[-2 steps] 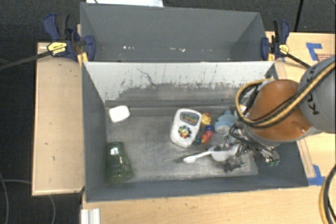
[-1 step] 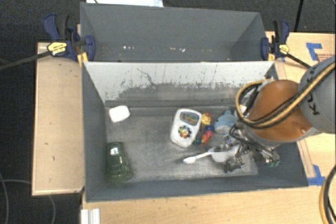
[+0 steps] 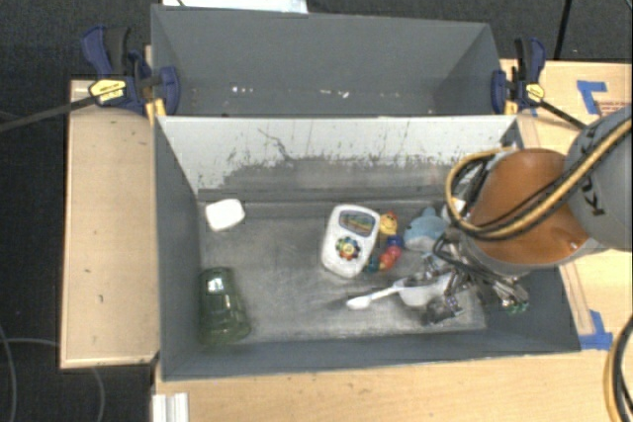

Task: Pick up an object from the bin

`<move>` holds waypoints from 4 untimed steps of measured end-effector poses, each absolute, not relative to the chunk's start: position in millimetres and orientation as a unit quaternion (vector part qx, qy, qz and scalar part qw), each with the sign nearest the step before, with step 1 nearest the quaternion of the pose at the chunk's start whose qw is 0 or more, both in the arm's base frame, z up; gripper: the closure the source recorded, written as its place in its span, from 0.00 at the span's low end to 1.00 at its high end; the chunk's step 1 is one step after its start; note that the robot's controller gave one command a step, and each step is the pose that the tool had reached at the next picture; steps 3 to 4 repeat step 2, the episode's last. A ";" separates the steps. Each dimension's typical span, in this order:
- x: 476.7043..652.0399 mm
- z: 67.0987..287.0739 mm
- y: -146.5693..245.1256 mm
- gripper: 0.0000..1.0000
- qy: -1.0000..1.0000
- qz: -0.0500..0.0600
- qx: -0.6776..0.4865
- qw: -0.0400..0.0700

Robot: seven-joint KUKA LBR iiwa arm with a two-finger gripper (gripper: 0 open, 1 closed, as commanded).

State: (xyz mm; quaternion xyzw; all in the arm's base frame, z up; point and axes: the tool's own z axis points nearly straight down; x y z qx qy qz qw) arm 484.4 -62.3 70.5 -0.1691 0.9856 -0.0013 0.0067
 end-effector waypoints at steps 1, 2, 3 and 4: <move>481.5 87.5 -61.7 1.00 0.986 0.001 -0.169 -0.001; 482.7 106.8 -61.9 1.00 0.986 0.000 -0.169 0.000; 482.7 106.8 -61.9 1.00 0.986 0.000 -0.169 0.000; 482.7 106.8 -61.9 1.00 0.986 0.000 -0.169 0.000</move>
Offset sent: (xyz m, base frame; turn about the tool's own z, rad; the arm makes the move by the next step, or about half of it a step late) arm -0.0002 -0.0001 0.0441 0.0000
